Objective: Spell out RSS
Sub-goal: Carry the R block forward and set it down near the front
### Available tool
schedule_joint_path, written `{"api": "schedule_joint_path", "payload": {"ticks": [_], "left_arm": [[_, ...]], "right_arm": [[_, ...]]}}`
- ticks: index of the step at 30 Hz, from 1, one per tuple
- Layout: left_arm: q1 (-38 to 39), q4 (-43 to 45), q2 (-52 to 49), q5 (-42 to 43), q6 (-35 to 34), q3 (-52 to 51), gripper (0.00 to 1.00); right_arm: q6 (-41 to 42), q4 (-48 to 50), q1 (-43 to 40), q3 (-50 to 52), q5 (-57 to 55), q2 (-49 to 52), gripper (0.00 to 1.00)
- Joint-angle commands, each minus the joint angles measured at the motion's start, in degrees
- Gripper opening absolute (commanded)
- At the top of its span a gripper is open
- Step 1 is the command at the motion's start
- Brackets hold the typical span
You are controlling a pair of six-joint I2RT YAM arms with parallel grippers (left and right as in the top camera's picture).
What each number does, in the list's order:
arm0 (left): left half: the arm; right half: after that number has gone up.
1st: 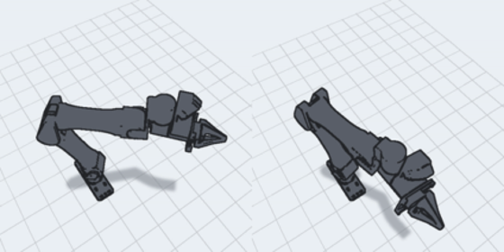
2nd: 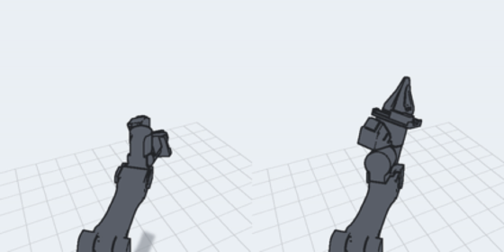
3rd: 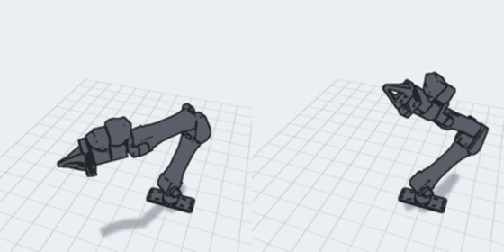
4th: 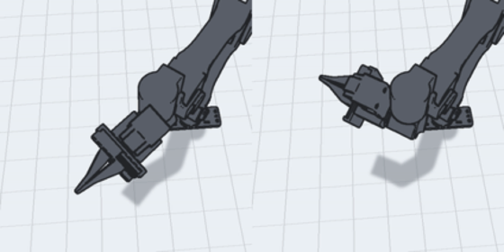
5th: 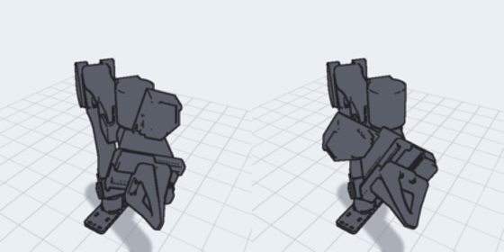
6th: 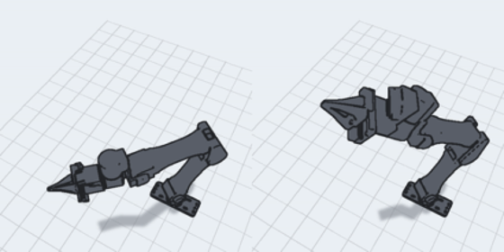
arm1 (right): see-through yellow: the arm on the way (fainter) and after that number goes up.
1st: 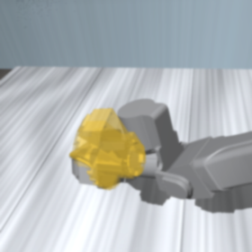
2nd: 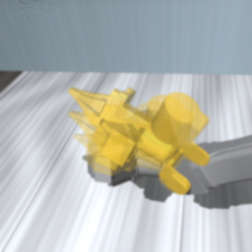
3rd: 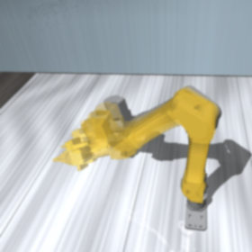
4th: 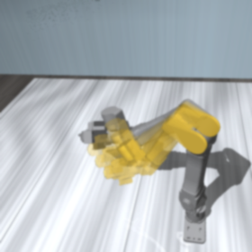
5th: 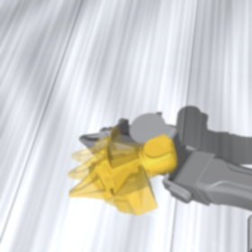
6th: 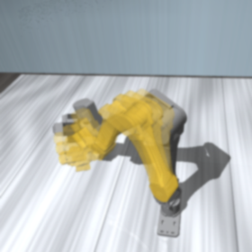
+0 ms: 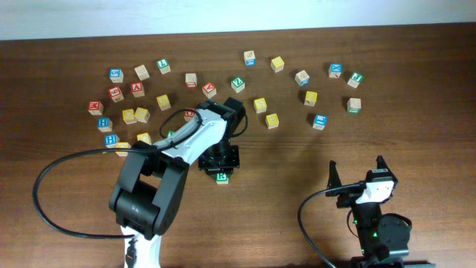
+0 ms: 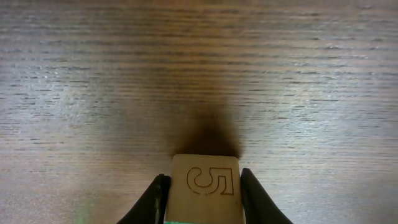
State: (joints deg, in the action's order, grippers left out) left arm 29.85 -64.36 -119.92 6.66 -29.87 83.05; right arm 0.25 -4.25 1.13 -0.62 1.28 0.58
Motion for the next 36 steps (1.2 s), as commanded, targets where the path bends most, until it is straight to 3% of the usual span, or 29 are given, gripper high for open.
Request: {"api": "schedule_joint_path", "payload": {"ticks": [1,3,11,20,24,36], "left_arm": [[0.2,1.8,-1.2,-0.9,-0.5,-0.4,0.23],[0.2,1.8,-1.2,-0.9,-0.5,-0.4,0.30],[-1.4,0.9,-1.2,-0.9,-0.5,-0.4,0.23],[-1.9,0.7,-1.2,-0.4,-0.5,-0.4,0.33],[-1.9,0.4,-1.2,-0.4,-0.5,-0.3,0.24],[-3.7,0.5,-1.2,1.6,-2.1,-0.3,0.25]], "right_arm": [[0.6,-0.3,-0.4,0.3,-0.5,-0.4,0.98],[0.6,-0.3,-0.4,0.3,-0.4,-0.4,0.98],[0.6,-0.3,-0.4,0.3,-0.4,-0.4,0.98],[0.6,-0.3,-0.4,0.3,-0.5,-0.4,0.98],[0.6,-0.3,-0.4,0.3,-0.5,-0.4,0.98],[0.6,-0.3,-0.4,0.3,-0.5,-0.4,0.98]]}}
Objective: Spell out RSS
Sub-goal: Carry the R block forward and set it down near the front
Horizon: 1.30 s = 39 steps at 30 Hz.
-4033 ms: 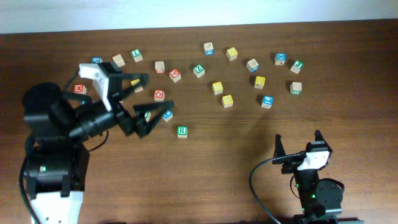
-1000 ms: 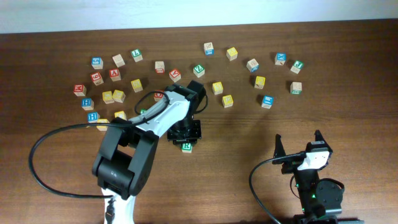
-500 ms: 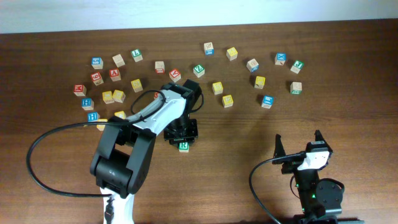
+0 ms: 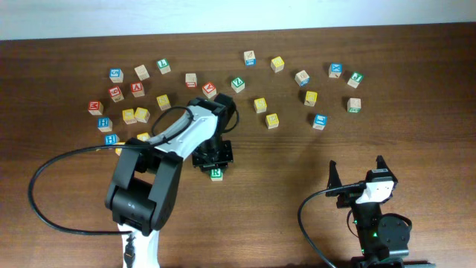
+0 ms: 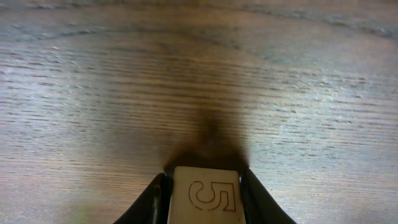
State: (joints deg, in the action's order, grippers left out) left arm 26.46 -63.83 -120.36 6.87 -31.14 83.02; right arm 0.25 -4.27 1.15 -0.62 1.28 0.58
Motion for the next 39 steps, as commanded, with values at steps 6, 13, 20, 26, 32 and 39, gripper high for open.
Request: {"api": "schedule_joint_path", "payload": {"ticks": [6,13,20,26,32,39], "left_arm": [[-0.3,-0.1,-0.7,2.4,-0.7,-0.3,0.27],[-0.3,-0.3,-0.7,2.3,-0.7,0.0,0.40],[-5.4,-14.6,-0.7,-2.3,2.8,19.8,0.54],[-13.6,-32.9,-0.7,-7.0,4.1,47.2,0.58],[-15.4,-30.9,-0.8,-19.3,6.6,43.7,0.99],[-27.0,-22.5,-0.8,-18.1,6.6,36.0,0.99]], "right_arm": [[0.6,-0.3,-0.4,0.3,-0.5,-0.4,0.98],[0.6,-0.3,-0.4,0.3,-0.5,-0.4,0.98],[0.6,-0.3,-0.4,0.3,-0.5,-0.4,0.98],[0.6,-0.3,-0.4,0.3,-0.5,-0.4,0.99],[0.6,-0.3,-0.4,0.3,-0.5,-0.4,0.98],[0.6,-0.3,-0.4,0.3,-0.5,-0.4,0.98]]}}
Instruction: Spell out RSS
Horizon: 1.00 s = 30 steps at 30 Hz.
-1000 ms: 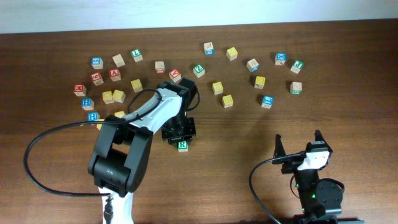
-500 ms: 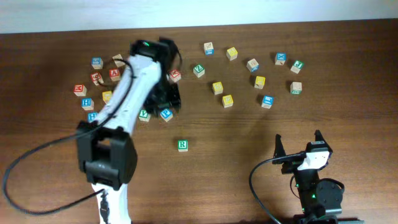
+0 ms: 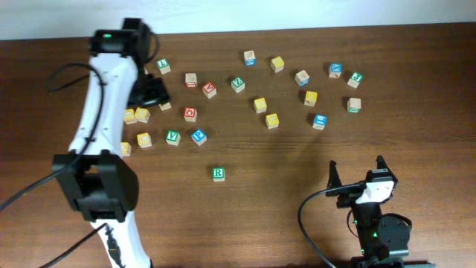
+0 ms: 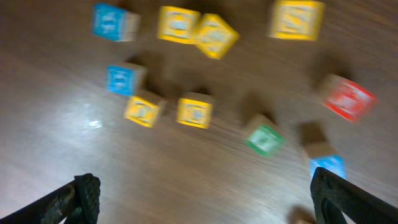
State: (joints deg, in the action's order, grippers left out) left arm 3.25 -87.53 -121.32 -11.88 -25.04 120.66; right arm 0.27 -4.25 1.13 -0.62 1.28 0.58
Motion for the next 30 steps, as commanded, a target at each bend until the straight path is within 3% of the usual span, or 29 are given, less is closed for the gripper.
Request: {"api": "schedule_joint_path", "payload": {"ticks": [1,3,5,8,11,12,14,19,23,27,30], "left_arm": [[-5.3,3.0,0.1,5.5,0.5,-2.4,0.99],[-5.5,7.6,0.1,11.3,0.5,-2.5,0.95],[-3.7,14.0,-0.1,11.1,0.5,-2.5,0.87],[-1.1,22.1,-2.4,10.2,0.9,-2.5,0.89],[-0.6,26.2,-6.2,6.5,0.9,-2.5,0.84],[-0.6,27.5,-7.4,6.5,0.9,-2.5,0.75],[-0.6,28.9,-9.8,6.5,0.9,-2.5,0.66],[0.5,29.5,-13.7,4.0,0.9,-2.5,0.65],[1.4,29.4,-15.9,3.9,2.7,-2.6,0.52],[1.4,29.3,-19.4,3.9,2.6,-2.6,0.54],[1.3,30.1,-19.4,3.8,2.6,-2.6,0.48]], "right_arm": [[0.6,-0.3,-0.4,0.3,-0.5,-0.4,0.98],[0.6,-0.3,-0.4,0.3,-0.5,-0.4,0.98],[0.6,-0.3,-0.4,0.3,-0.5,-0.4,0.98],[0.6,-0.3,-0.4,0.3,-0.5,-0.4,0.98],[0.6,-0.3,-0.4,0.3,-0.5,-0.4,0.98],[0.6,-0.3,-0.4,0.3,-0.5,-0.4,0.98],[0.6,-0.3,-0.4,0.3,-0.5,-0.4,0.98],[0.6,-0.3,-0.4,0.3,-0.5,-0.4,0.98],[0.6,-0.3,-0.4,0.3,-0.5,-0.4,0.98],[0.6,-0.3,-0.4,0.3,-0.5,-0.4,0.98],[0.6,-0.3,-0.4,0.3,-0.5,-0.4,0.98]]}}
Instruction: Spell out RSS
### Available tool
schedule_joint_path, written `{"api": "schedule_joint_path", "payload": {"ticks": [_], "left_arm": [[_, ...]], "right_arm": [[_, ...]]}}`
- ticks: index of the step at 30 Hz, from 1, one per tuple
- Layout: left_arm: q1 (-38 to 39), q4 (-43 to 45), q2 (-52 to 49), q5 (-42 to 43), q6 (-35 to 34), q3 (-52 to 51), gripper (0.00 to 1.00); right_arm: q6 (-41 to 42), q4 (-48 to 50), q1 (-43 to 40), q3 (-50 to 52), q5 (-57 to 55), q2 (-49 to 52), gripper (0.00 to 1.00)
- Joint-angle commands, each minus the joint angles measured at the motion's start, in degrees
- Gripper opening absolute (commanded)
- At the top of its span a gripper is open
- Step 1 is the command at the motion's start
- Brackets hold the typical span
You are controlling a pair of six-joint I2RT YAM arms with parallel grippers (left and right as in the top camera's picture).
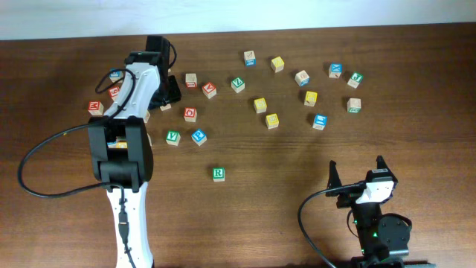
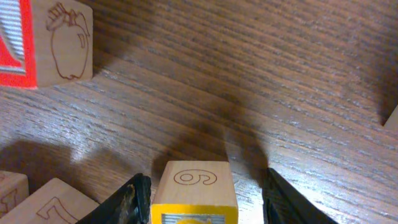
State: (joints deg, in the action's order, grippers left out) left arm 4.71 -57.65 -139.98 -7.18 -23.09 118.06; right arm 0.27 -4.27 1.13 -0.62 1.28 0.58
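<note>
The green R block (image 1: 218, 174) lies alone on the table (image 1: 297, 216), front of centre. My left gripper (image 1: 165, 91) is down among the back-left blocks. In the left wrist view it (image 2: 202, 202) stands open around a yellow block (image 2: 194, 190) with an engraved 6 or 9 on its wooden side. The left finger sits close to the block and the right finger is a gap away. In the overhead view the gripper hides this block. My right gripper (image 1: 357, 175) rests open and empty at the front right.
A red block with an apple drawing (image 2: 50, 43) and plain wooden blocks (image 2: 56, 202) crowd the left gripper. Several lettered blocks lie across the back, among them a red one (image 1: 210, 90), a blue one (image 1: 198, 137) and a yellow one (image 1: 272, 120).
My left gripper was open and high over the left cluster of blocks. Now it is low at the table further back, with a yellow block between its open fingers.
My left gripper was shut on the green R block near the table's middle, then held it a little further left at the table. Then the R block lay alone there and the gripper was open over the left cluster. Now it straddles a yellow block.
</note>
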Motion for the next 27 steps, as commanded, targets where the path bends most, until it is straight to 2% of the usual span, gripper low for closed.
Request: {"api": "schedule_joint_path", "payload": {"ticks": [1,3,6,8,15,16,18,19,24,27], "left_arm": [[-0.2,0.2,-0.7,-1.0,0.7,0.0,0.45],[-0.2,0.2,-0.7,-2.3,0.7,0.1,0.34],[-0.2,0.0,-0.7,-2.3,0.7,0.1,0.33],[-0.2,-0.1,-0.7,-2.3,0.7,0.2,0.36],[-0.2,-0.7,1.6,-2.1,0.7,0.4,0.27],[-0.2,-1.0,2.5,-2.1,0.7,0.4,0.21],[-0.2,-1.3,4.2,-2.1,0.7,0.4,0.22],[-0.2,-1.6,5.4,-1.6,0.7,0.4,0.26],[-0.2,-4.9,12.3,9.5,0.7,0.4,0.25],[0.3,-13.8,15.6,24.6,0.7,0.4,0.25]], "right_arm": [[0.6,-0.3,-0.4,0.3,-0.5,-0.4,0.98],[0.6,-0.3,-0.4,0.3,-0.5,-0.4,0.98],[0.6,-0.3,-0.4,0.3,-0.5,-0.4,0.98],[0.6,-0.3,-0.4,0.3,-0.5,-0.4,0.98],[0.6,-0.3,-0.4,0.3,-0.5,-0.4,0.98],[0.6,-0.3,-0.4,0.3,-0.5,-0.4,0.98],[0.6,-0.3,-0.4,0.3,-0.5,-0.4,0.98],[0.6,-0.3,-0.4,0.3,-0.5,-0.4,0.98],[0.6,-0.3,-0.4,0.3,-0.5,-0.4,0.98],[0.6,-0.3,-0.4,0.3,-0.5,-0.4,0.98]]}}
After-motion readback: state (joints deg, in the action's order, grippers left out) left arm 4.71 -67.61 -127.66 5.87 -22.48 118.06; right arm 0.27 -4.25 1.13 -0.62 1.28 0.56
